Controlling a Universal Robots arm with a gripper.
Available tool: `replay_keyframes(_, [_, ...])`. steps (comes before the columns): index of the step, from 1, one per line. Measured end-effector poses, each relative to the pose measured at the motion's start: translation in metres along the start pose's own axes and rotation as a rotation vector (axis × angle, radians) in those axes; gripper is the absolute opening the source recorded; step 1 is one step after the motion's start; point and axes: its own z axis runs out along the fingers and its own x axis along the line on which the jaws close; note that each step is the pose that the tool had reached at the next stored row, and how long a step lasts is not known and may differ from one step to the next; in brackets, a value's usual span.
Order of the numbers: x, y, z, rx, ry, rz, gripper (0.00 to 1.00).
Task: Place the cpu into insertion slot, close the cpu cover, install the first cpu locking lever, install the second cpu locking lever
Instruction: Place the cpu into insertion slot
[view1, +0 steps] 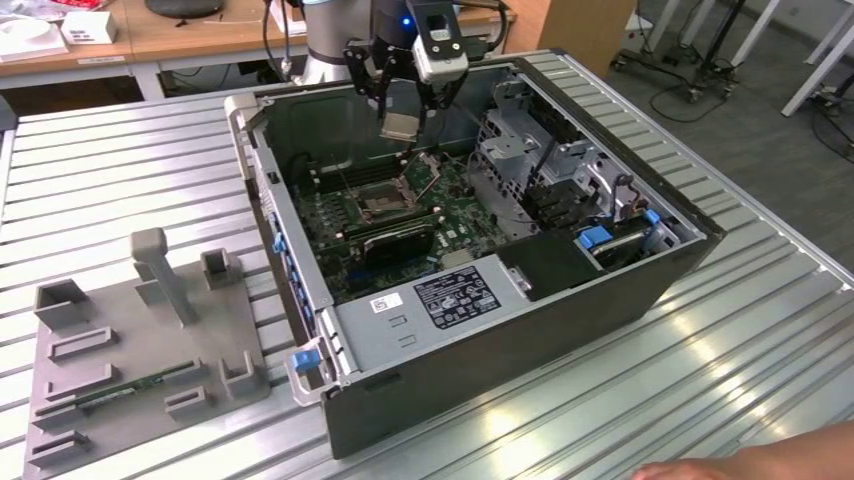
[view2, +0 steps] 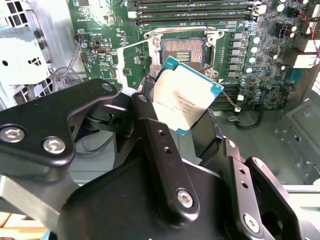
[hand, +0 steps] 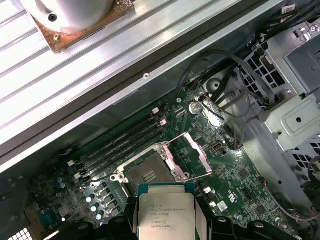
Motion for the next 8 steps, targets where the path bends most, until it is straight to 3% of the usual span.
replay_keyframes(8, [0.0, 0.0, 0.0, 0.0, -0.0003, 0.004, 0.54])
